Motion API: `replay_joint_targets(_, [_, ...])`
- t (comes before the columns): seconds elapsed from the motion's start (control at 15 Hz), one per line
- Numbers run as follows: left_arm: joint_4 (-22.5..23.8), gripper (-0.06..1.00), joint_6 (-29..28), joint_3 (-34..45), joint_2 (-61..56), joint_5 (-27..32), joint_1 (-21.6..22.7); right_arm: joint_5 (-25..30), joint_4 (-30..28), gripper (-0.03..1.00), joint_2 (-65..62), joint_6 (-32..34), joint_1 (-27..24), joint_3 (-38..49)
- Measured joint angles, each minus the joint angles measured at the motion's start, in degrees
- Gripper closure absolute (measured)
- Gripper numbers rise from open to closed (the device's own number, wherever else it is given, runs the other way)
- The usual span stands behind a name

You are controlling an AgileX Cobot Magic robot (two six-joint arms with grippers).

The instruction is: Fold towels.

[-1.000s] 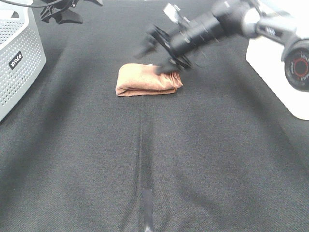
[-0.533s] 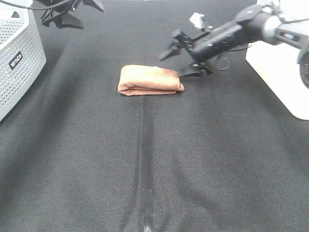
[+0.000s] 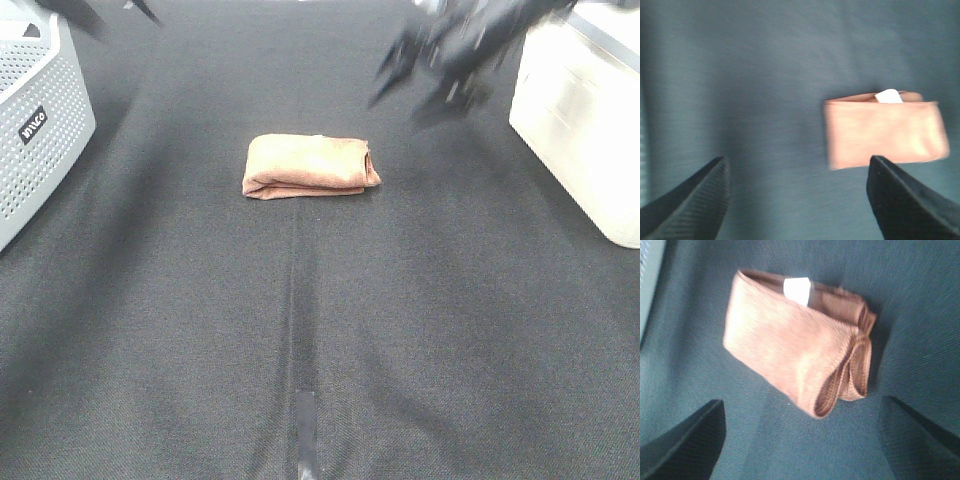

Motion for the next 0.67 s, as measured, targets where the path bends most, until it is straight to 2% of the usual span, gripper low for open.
replay_joint_targets(0.2, [8.77, 0.23, -2.18, 4.58, -8.54, 0.11, -2.52, 0.23, -5.90, 0.18, -6.47, 4.53, 0.00, 0.00])
replay_joint_targets(0.27, [10.83, 0.23, -2.46, 7.51, -11.80, 0.11, -3.15, 0.29, -8.94, 0.18, -9.74, 6.30, 0.00, 0.11])
replay_joint_targets(0.33, [12.26, 0.23, -2.58, 13.58, -17.36, 0.11, -3.72, 0.29, -10.66, 0.18, -13.01, 7.16, 0.00, 0.97])
replay_joint_targets(0.4, [12.26, 0.23, -2.58, 16.10, -19.48, 0.17, -3.72, 0.29, -11.92, 0.18, -16.67, 7.33, 0.00, 2.69])
replay_joint_targets(0.53, [13.01, 0.23, -2.58, 29.39, -29.91, 0.23, -3.72, 0.29, -13.58, 0.18, -24.92, 7.39, 0.00, 8.88])
replay_joint_targets(0.6, [13.01, 0.23, -2.58, 29.39, -29.91, 0.23, -3.72, 0.29, -13.58, 0.18, -24.92, 7.39, 0.00, 8.88])
replay_joint_targets(0.67, [13.12, 0.23, -2.64, 35.64, -34.84, 0.23, -3.72, 0.29, -13.87, 0.18, -29.05, 7.39, 0.00, 13.46])
